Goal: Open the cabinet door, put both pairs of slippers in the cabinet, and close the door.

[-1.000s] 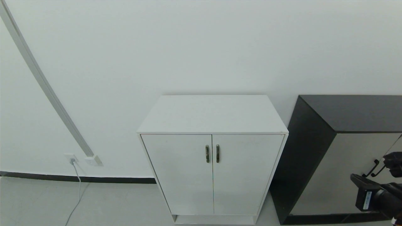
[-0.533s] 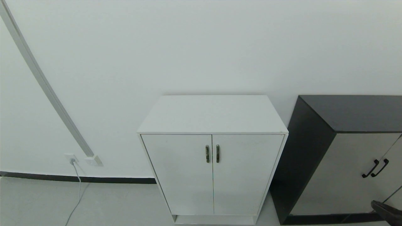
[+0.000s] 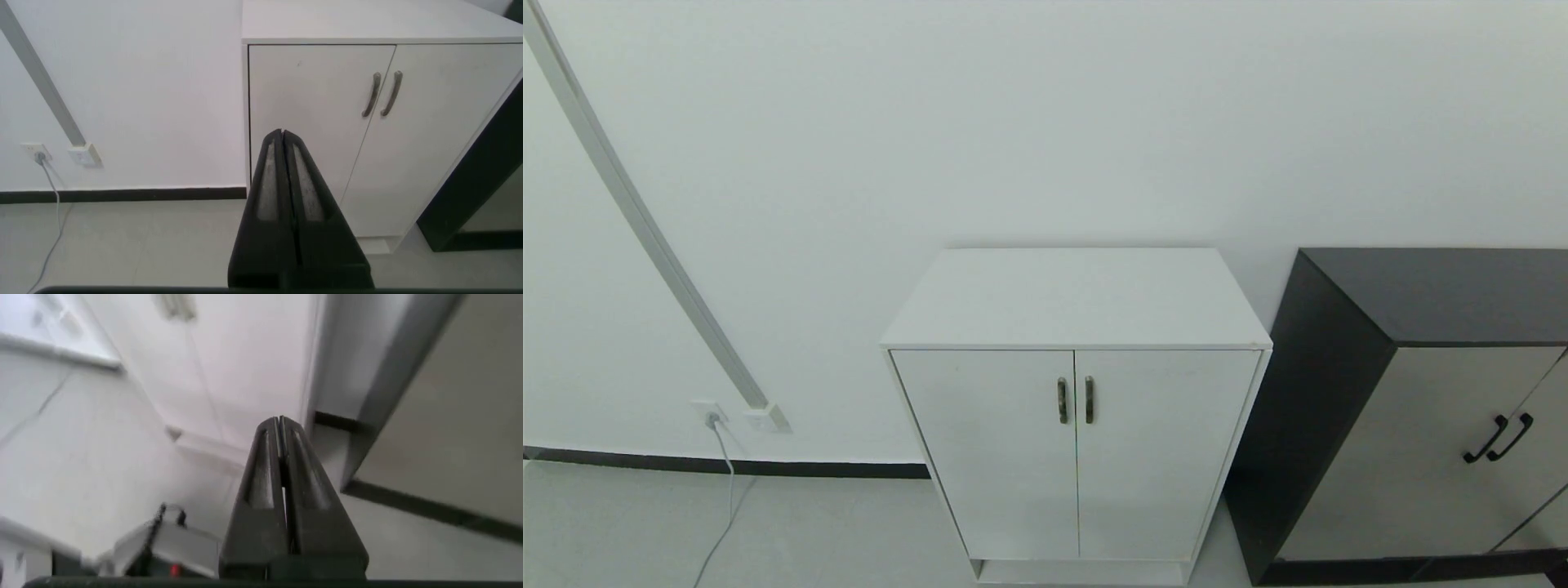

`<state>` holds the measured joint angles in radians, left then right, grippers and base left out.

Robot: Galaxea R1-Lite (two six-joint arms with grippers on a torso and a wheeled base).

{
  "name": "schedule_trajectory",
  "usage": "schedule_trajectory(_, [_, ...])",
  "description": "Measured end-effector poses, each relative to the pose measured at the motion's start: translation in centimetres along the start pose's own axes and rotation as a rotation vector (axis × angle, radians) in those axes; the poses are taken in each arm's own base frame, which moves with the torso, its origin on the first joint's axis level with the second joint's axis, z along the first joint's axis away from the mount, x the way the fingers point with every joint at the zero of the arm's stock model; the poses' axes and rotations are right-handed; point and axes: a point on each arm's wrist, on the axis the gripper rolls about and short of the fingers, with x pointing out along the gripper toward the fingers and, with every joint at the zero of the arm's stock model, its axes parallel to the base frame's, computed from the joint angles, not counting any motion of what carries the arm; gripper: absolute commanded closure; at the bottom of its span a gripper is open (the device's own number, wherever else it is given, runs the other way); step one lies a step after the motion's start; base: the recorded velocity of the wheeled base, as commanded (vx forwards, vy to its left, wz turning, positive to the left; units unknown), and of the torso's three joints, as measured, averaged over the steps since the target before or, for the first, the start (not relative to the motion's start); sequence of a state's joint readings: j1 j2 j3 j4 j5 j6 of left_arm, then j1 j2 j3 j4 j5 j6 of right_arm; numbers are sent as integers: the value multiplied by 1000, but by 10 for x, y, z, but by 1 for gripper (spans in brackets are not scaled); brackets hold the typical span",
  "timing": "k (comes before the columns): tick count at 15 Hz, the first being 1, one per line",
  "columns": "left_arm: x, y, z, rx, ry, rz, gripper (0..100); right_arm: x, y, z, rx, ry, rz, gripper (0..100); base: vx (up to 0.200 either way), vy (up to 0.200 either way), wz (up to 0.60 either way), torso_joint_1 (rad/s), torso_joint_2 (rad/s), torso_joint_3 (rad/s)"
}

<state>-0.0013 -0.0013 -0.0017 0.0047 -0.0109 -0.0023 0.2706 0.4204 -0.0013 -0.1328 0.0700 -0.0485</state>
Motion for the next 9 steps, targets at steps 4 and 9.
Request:
schedule_trajectory(4, [0,0,0,0,0,0,100,-10,2,-9,-10,-42,23,100,0,0,0,0,0,0])
schedule_trajectory(9, [0,0,0,0,0,0,100,-19,3,-19,8,-102,16,100,0,0,0,0,0,0])
